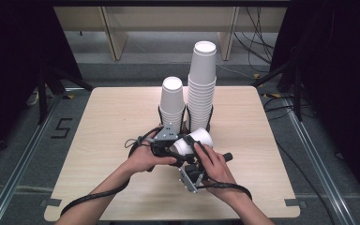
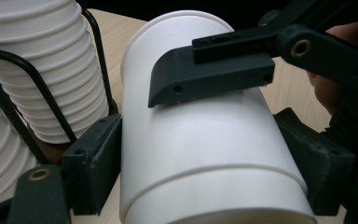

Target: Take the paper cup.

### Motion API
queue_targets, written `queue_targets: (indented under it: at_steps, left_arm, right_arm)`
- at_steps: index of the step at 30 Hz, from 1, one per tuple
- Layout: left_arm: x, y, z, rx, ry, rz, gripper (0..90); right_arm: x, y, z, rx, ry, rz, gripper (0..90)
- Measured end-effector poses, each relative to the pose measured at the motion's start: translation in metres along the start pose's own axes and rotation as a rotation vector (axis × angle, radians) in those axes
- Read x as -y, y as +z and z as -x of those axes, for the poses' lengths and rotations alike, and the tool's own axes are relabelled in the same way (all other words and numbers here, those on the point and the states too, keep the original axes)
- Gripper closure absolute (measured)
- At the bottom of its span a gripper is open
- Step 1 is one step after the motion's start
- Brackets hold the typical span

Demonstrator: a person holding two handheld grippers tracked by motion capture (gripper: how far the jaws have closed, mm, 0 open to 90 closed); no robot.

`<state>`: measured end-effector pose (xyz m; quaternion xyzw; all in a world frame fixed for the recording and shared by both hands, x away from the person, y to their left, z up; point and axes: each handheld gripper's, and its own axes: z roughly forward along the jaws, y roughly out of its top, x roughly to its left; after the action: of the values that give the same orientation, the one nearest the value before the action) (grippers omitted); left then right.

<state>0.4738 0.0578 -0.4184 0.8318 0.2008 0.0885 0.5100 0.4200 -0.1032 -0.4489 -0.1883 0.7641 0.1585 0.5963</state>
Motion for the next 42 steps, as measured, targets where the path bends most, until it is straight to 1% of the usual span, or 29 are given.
queue_targets:
  at_steps: [1, 3, 4, 6, 10, 12, 13, 14, 16, 17, 18, 19, 20, 21, 23, 24, 25, 26, 32, 33, 34, 35, 36, 37, 38, 39, 40, 41, 42]
  left_arm:
    - [0.0, 0.0, 0.0, 0.001, 0.001, 0.001, 20.1]
    - [0.001, 0.0, 0.0, 0.0, 0.014, 0.002, 20.4]
    - [0.002, -0.001, -0.002, 0.004, 0.02, 0.005, 20.5]
    - [0.002, -0.001, -0.002, 0.005, 0.009, 0.008, 20.5]
    - [0.002, -0.001, 0.0, -0.008, 0.012, 0.001, 20.5]
    - [0.002, -0.001, 0.0, -0.01, 0.011, 0.011, 20.6]
    - [0.002, -0.002, -0.001, -0.014, 0.027, 0.004, 20.7]
    - [0.002, -0.001, 0.001, -0.007, 0.013, 0.02, 20.8]
    - [0.003, -0.001, 0.001, -0.012, 0.02, 0.022, 21.1]
    - [0.003, -0.001, 0.002, -0.011, 0.024, 0.021, 21.2]
    - [0.004, 0.0, 0.002, -0.006, 0.026, 0.029, 21.2]
    - [0.004, -0.001, 0.002, -0.01, 0.028, 0.026, 21.3]
    - [0.004, 0.0, 0.002, -0.012, 0.028, 0.028, 21.4]
    - [0.004, 0.0, 0.002, -0.012, 0.025, 0.036, 21.5]
    - [0.003, 0.0, 0.002, -0.015, 0.03, 0.025, 21.7]
    - [0.003, 0.0, 0.002, -0.019, 0.032, 0.027, 21.6]
    - [0.003, 0.0, 0.002, -0.017, 0.033, 0.026, 21.7]
    - [0.003, 0.0, 0.002, -0.008, 0.031, 0.036, 21.7]
    - [0.005, -0.001, 0.0, -0.03, 0.035, 0.03, 21.8]
    - [0.006, -0.001, 0.0, -0.033, 0.024, 0.038, 21.7]
    - [0.007, -0.002, -0.002, -0.036, 0.015, 0.051, 21.7]
    - [0.007, -0.002, -0.002, -0.036, 0.015, 0.051, 21.7]
    - [0.009, -0.003, -0.004, -0.045, 0.009, 0.05, 21.7]
    - [0.009, -0.003, -0.004, -0.045, 0.009, 0.05, 21.7]
    - [0.011, -0.004, -0.006, -0.053, 0.006, 0.052, 21.6]
    - [0.011, -0.004, -0.006, -0.053, 0.006, 0.052, 21.6]
    - [0.013, -0.005, -0.007, -0.062, -0.003, 0.058, 21.6]
    - [0.013, -0.005, -0.007, -0.062, -0.003, 0.058, 21.6]
    - [0.014, -0.006, -0.009, -0.069, -0.007, 0.064, 21.6]
  right_arm:
    - [-0.001, -0.002, 0.0, 0.001, -0.01, -0.016, 19.6]
    - [-0.001, -0.001, 0.0, 0.004, -0.014, -0.019, 19.3]
    - [-0.002, -0.002, -0.002, 0.005, 0.006, -0.022, 19.2]
    - [-0.002, -0.001, -0.002, 0.009, 0.004, -0.018, 19.2]
    - [-0.002, -0.001, -0.001, 0.012, -0.002, -0.017, 19.2]
    - [-0.002, -0.001, -0.002, 0.015, 0.009, -0.02, 19.2]
    - [-0.002, -0.001, -0.002, 0.016, 0.014, -0.021, 19.2]
    - [-0.003, -0.001, -0.002, 0.019, 0.02, -0.021, 19.0]
    - [-0.003, -0.002, -0.003, 0.015, 0.023, -0.022, 18.8]
    - [-0.002, 0.0, -0.003, 0.006, -0.019, -0.018, 18.6]
    - [-0.001, 0.0, -0.002, 0.002, -0.033, -0.013, 18.5]
    - [-0.001, 0.001, -0.002, -0.013, -0.033, -0.003, 18.4]
    - [-0.001, 0.001, -0.005, -0.018, -0.009, -0.016, 18.1]
    - [-0.001, 0.002, -0.003, -0.015, -0.033, -0.003, 17.7]
    - [-0.001, 0.002, -0.002, -0.001, -0.036, 0.012, 15.5]
    - [-0.002, 0.002, -0.002, -0.003, -0.037, 0.007, 15.2]
    - [-0.002, 0.003, -0.002, 0.012, -0.034, 0.024, 14.3]
    - [-0.003, 0.003, -0.002, -0.004, -0.038, 0.018, 13.8]
    - [-0.003, 0.003, -0.003, -0.003, -0.041, 0.019, 11.1]
    - [-0.003, 0.0, -0.003, 0.003, -0.039, 0.019, 9.8]
    - [-0.002, -0.001, -0.004, -0.01, -0.029, 0.005, 9.3]
    - [-0.002, -0.001, -0.004, -0.01, -0.029, 0.005, 9.3]
    - [-0.002, -0.003, -0.004, 0.02, -0.018, 0.012, 9.0]
    - [-0.002, -0.003, -0.004, 0.02, -0.018, 0.012, 9.0]
    - [0.001, -0.005, -0.009, 0.012, 0.055, -0.004, 8.6]
    - [0.001, -0.005, -0.009, 0.012, 0.055, -0.004, 8.6]
    - [0.002, -0.007, -0.01, 0.017, 0.075, -0.01, 8.6]
    - [0.002, -0.007, -0.01, 0.017, 0.075, -0.01, 8.6]
    - [0.005, -0.011, -0.007, 0.01, 0.032, -0.02, 8.6]
